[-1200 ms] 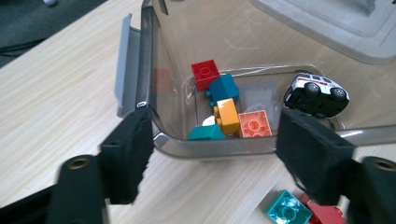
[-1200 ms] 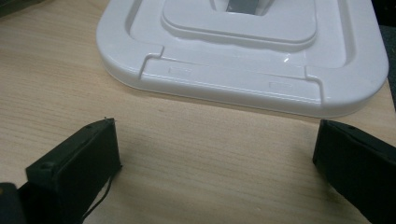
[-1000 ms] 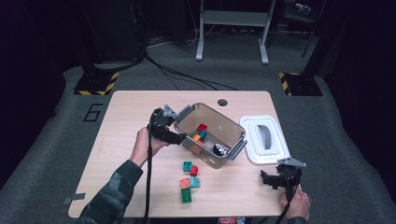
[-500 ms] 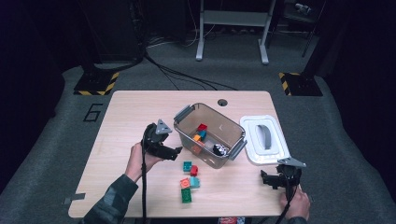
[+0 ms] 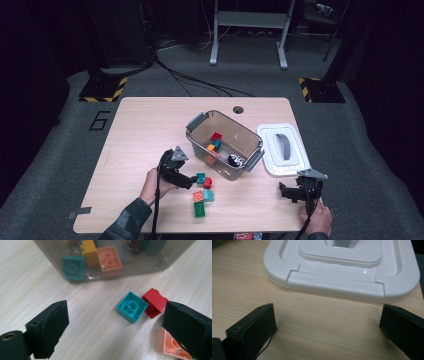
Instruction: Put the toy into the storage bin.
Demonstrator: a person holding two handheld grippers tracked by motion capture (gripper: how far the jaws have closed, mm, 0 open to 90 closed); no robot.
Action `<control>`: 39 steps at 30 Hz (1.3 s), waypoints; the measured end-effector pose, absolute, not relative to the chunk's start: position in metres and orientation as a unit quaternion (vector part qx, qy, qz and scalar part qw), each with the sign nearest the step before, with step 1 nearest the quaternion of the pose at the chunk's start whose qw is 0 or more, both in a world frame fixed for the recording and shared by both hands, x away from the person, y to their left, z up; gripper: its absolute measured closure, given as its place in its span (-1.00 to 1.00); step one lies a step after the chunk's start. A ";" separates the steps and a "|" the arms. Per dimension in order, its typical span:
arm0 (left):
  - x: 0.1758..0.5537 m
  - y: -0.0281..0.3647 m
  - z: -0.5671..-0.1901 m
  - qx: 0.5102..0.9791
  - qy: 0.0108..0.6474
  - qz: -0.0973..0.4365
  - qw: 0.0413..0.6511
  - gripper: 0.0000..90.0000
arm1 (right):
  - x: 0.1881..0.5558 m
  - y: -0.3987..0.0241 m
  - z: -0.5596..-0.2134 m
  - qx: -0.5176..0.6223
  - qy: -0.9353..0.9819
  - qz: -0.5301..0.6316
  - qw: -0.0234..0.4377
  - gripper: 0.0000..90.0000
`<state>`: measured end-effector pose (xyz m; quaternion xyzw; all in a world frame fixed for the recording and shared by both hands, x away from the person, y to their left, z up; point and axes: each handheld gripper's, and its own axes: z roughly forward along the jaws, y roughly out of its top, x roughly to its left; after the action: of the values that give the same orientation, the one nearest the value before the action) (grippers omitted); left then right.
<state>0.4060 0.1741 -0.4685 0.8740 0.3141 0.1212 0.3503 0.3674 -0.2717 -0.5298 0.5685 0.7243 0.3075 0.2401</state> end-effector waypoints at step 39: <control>0.415 0.179 -0.491 0.892 0.295 0.088 0.331 0.30 | 0.367 -0.272 -0.530 0.568 0.724 0.307 0.240 -1.00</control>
<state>0.4153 0.1795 -0.4911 0.8921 0.2950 0.0884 0.3307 0.3674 -0.2717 -0.5298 0.5685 0.7243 0.3074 0.2401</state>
